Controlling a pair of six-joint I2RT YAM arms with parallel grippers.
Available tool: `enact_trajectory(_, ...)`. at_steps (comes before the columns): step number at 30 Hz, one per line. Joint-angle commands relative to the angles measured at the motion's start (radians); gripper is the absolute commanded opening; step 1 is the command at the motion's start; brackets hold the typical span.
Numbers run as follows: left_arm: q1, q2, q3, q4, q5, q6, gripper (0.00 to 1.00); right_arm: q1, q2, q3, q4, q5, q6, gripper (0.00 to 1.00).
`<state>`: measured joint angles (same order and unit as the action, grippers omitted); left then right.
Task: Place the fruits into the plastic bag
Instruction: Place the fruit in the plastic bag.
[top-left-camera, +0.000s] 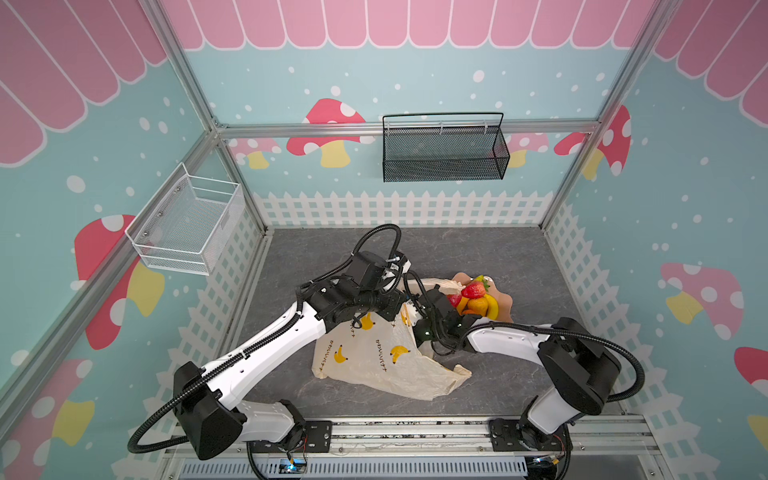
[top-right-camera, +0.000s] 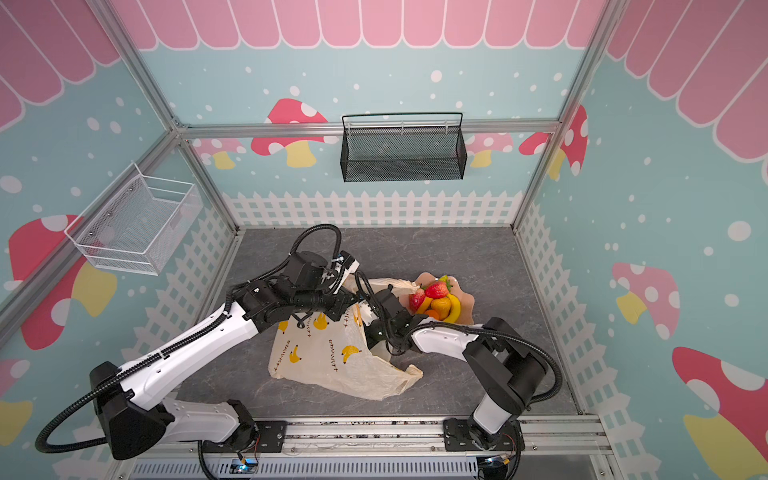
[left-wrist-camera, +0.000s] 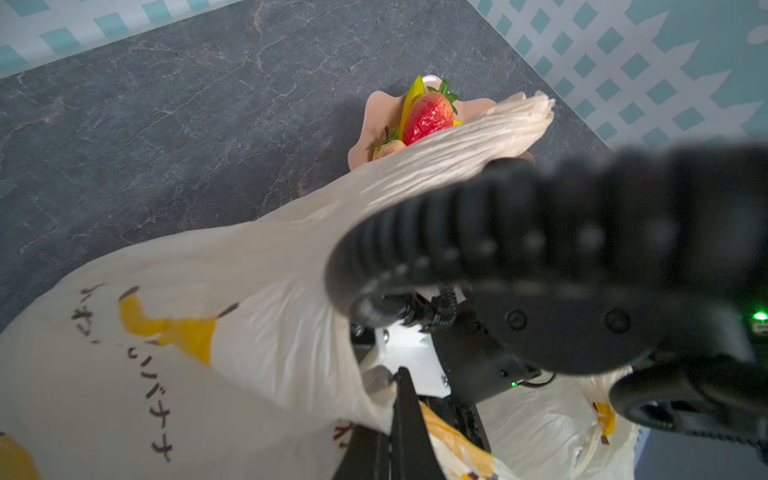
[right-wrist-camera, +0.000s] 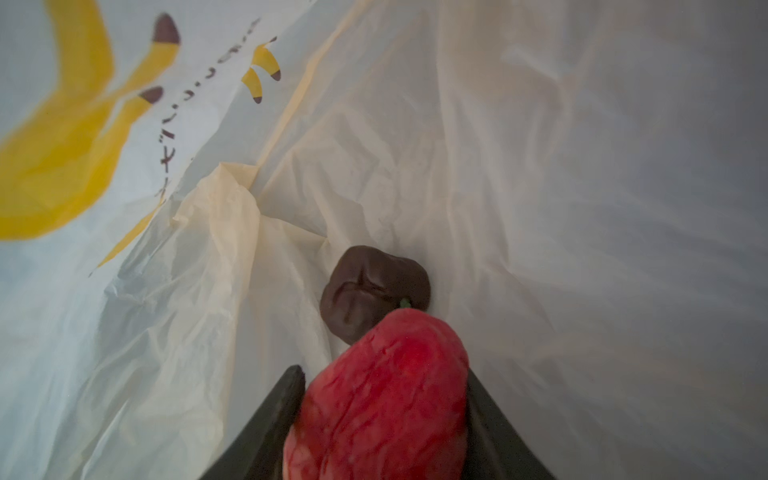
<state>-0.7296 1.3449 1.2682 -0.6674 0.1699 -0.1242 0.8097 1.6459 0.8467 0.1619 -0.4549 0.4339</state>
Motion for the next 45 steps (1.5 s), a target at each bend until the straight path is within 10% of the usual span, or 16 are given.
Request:
enact_trajectory(1,-0.005,-0.003,-0.008,0.023,0.001,-0.005,0.0,0.028,0.066,0.054,0.048,-0.051,-0.006,0.46)
enact_trajectory(25,-0.004,-0.027,-0.069,0.058,-0.074,0.027,0.0,0.06,0.102,0.094,0.039,-0.111,-0.002,0.95)
enact_trajectory(45,0.0,-0.029,-0.094,0.043,-0.153,0.04,0.0,0.033,-0.123,-0.009,-0.141,0.106,0.044,1.0)
